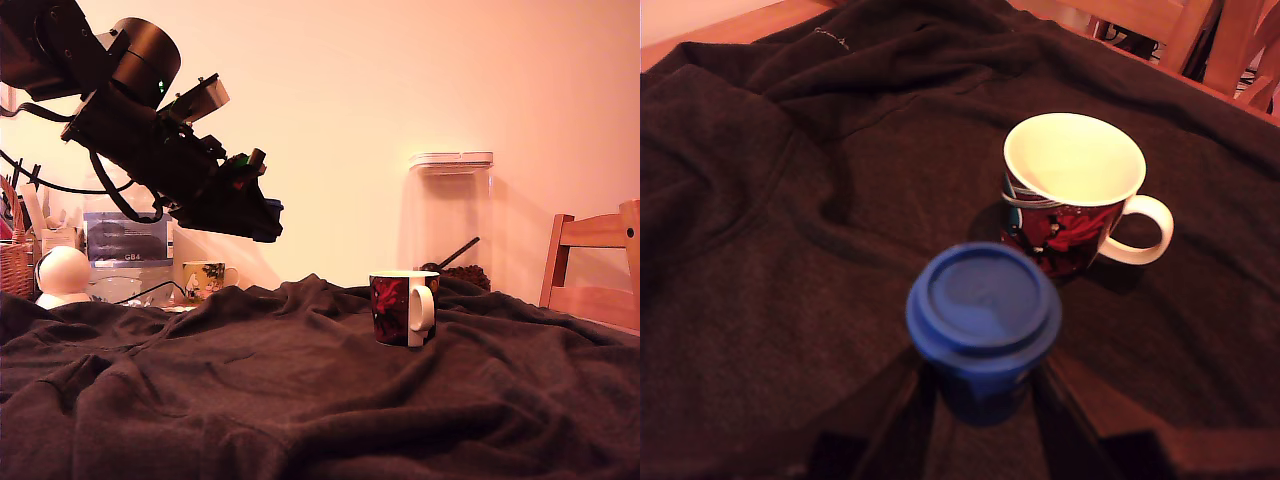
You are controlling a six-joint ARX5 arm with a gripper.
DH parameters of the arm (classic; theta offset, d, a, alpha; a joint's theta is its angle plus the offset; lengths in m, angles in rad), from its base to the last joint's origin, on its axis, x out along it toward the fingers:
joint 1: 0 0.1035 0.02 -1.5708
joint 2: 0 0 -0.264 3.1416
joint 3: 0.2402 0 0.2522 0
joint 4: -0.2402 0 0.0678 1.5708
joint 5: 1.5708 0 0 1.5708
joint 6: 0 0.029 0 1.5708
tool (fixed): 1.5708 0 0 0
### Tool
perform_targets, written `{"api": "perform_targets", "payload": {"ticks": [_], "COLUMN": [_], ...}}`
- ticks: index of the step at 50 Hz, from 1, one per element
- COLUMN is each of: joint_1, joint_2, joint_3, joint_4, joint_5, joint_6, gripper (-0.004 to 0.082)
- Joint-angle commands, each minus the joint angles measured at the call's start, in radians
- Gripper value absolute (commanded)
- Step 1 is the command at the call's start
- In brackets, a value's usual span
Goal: Pick up the coffee capsules from the table one by one and drop them inside the nearest coffee cup
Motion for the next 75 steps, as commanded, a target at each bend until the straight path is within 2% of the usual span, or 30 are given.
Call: {"api": "perform_targets", "payload": {"ticks": [1, 20, 32, 35, 47, 55, 60, 75], "joint_1": [-0.017, -0.024, -0.060, -0.071, -0.106, -0.132, -0.149, -0.188], "joint_2": [-0.028, -0.028, -0.028, -0.028, -0.028, -0.026, -0.013, 0.122], "joint_3": [-0.013, -0.013, 0.000, 0.010, 0.065, 0.093, 0.120, 0.327], "joint_4": [-0.023, -0.029, -0.042, -0.053, -0.123, -0.137, -0.162, -0.316], "joint_5": [-0.002, -0.002, -0.003, -0.004, -0.044, -0.046, -0.078, -0.105], "joint_6": [-0.007, -0.007, -0.006, 0.006, 0.011, 0.025, 0.032, 0.071], "gripper": [0.0203, 0.0201, 0.0201, 0.0201, 0.0200, 0.0198, 0.0198, 0.0198]}}
